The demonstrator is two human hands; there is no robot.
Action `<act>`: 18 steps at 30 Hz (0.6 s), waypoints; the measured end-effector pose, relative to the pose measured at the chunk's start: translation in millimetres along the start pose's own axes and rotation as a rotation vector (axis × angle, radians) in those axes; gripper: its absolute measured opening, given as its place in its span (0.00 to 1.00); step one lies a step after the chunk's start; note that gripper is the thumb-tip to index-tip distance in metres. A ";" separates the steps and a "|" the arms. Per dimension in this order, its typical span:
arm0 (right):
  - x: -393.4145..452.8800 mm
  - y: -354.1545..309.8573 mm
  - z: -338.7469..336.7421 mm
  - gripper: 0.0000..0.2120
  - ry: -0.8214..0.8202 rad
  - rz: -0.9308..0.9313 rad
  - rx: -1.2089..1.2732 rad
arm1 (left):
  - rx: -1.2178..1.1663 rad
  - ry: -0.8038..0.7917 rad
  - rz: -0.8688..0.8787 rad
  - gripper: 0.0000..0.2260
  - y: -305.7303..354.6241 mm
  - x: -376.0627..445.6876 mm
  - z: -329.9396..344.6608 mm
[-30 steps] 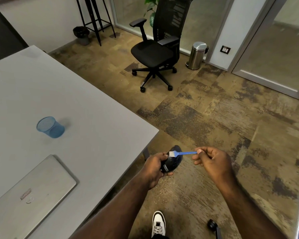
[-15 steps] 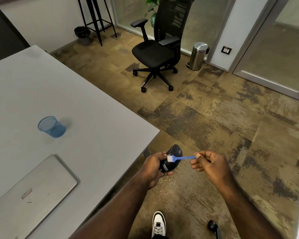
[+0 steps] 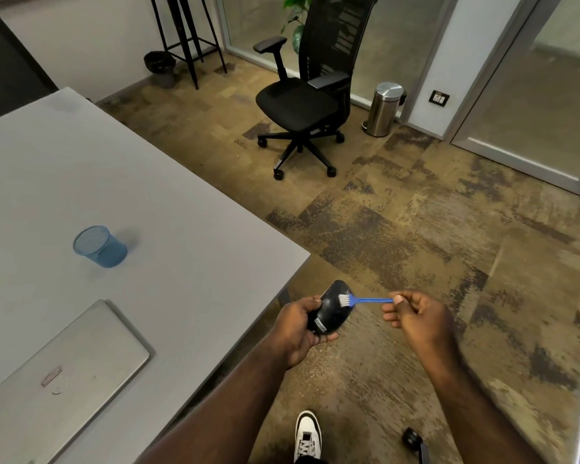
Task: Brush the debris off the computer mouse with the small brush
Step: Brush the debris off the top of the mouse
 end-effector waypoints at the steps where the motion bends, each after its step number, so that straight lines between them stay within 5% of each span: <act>1: 2.6 3.8 -5.1 0.07 0.046 0.018 0.004 | -0.014 0.002 -0.002 0.15 0.1 -0.7 -1.7; 5: 3.6 2.9 -20.2 0.07 0.126 -0.006 0.072 | -0.059 0.020 0.000 0.15 2.5 -2.3 -7.6; 10: -12.5 -9.6 1.9 0.09 -0.111 -0.056 0.091 | -0.104 0.013 -0.016 0.17 2.8 -0.9 -3.5; 18: 3.3 10.5 -20.5 0.07 0.154 0.090 0.190 | -0.164 -0.008 -0.039 0.14 2.8 -1.9 -4.9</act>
Point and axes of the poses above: each hand's wrist, its own x-axis towards the middle knuckle, its own z-axis out of the palm, y = z × x, the point moved 5 cm from there along x, towards the middle knuckle, and after that the axes turned 6 degrees about -z, right-handed, at the moved point
